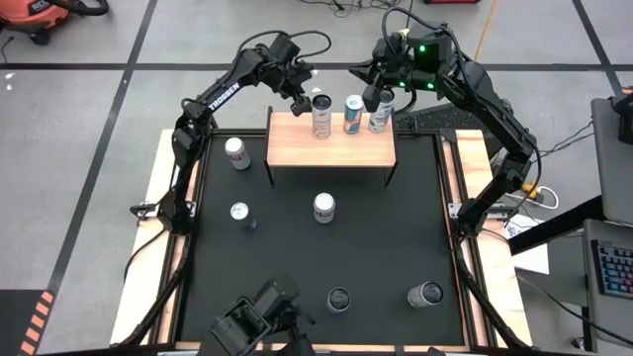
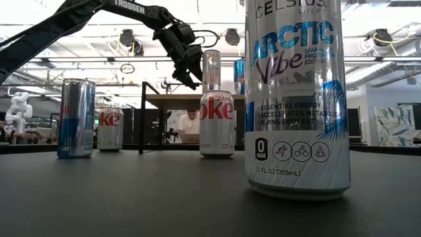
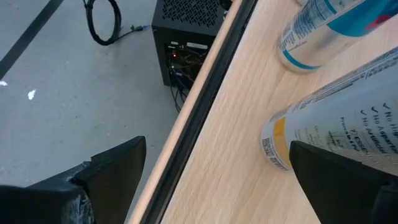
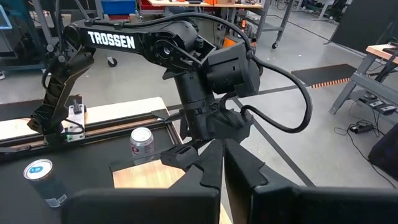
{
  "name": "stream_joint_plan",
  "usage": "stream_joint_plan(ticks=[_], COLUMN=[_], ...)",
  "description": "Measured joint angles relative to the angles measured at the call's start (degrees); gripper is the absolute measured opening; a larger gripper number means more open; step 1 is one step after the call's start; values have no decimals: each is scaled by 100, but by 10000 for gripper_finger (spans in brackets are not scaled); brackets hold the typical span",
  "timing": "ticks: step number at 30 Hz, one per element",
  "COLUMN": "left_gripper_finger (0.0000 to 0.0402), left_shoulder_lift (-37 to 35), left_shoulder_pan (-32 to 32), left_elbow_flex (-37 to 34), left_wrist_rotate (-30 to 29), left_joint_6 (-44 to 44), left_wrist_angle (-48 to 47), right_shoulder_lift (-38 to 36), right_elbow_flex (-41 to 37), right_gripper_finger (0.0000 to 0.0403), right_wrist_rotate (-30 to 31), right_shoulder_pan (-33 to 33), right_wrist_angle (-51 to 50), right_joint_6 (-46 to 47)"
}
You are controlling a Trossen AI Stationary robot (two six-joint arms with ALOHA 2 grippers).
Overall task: Place canned beverage on shelf
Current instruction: Put the left white-yellow soda can on the shelf
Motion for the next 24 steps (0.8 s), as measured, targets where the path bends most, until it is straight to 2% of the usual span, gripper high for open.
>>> stream_joint_plan(ticks=[24], left_gripper_finger=[397], left_shoulder_lift=[0], left_shoulder_pan=[-26], left_elbow_flex=[0], left_wrist_rotate=[90], left_joint_6=[-155], left_wrist_angle=[400], right_shoulder_lift=[0], right_elbow_flex=[0], right_gripper_finger=[0], right_wrist_rotate=[0], right_shoulder_pan=[0], right_wrist_angle=[-2], right_joint_6=[0])
